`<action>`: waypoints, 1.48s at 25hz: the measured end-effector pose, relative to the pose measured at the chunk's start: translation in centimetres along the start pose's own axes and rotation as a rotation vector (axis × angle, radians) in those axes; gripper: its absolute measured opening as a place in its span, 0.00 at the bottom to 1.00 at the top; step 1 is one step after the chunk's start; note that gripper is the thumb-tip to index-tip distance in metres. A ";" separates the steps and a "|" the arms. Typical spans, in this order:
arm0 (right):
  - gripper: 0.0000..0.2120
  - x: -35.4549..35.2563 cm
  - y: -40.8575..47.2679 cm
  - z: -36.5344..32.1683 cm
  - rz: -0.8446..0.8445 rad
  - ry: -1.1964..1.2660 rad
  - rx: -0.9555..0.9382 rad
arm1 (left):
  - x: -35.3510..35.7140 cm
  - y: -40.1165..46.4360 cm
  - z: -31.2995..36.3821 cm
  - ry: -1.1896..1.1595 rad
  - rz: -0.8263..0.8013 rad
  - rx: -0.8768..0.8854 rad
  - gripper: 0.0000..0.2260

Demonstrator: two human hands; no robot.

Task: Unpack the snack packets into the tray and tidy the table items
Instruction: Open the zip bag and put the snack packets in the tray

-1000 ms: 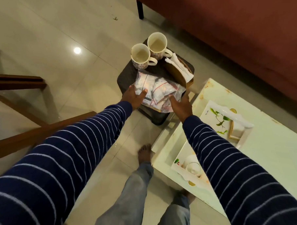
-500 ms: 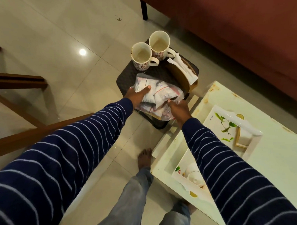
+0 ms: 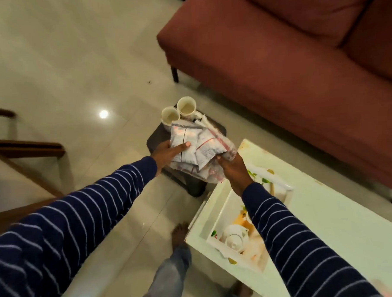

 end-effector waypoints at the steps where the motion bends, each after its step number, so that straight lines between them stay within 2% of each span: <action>1: 0.21 -0.7 -1.5 -1.8 0.009 0.013 -0.030 | 0.9 -1.6 1.9 -0.010 -0.004 0.037 0.22; 7: 0.20 -6.9 -11.4 -13.1 0.050 0.048 -0.223 | 8.0 -11.5 13.4 -0.012 -0.070 0.262 0.22; 13: 0.19 -16.8 -24.1 -23.7 0.117 0.030 -0.496 | 19.4 -23.7 24.0 -0.062 -0.217 0.441 0.27; 20: 0.15 -26.9 -39.9 -29.8 0.253 -0.012 -0.757 | 32.9 -35.8 27.1 -0.118 -0.440 0.573 0.21; 24: 0.14 -30.4 -46.9 -32.1 0.284 -0.025 -0.872 | 37.5 -41.7 29.4 -0.143 -0.407 0.637 0.24; 29: 0.13 -33.0 -53.0 -35.4 0.316 -0.042 -0.978 | 40.3 -49.0 34.9 -0.127 -0.495 0.711 0.28; 34: 0.15 -32.4 -56.9 -38.2 0.355 -0.103 -1.135 | 38.6 -52.8 38.6 0.066 -0.662 0.693 0.31; 36: 0.15 -31.8 -57.1 -38.5 0.414 -0.155 -1.131 | 38.1 -53.4 39.5 0.042 -0.706 0.667 0.28; 37: 0.13 -31.7 -57.2 -39.0 0.438 -0.188 -1.103 | 37.5 -52.9 40.6 0.002 -0.681 0.719 0.30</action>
Point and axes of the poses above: each hand's wrist, its own y-axis towards the middle knuckle, its own x-axis out of the palm, z = x × y, the point moved 6 cm from there along y, towards the middle knuckle, and after that the axes turned 1 degree about -y, right-handed, at the moved point
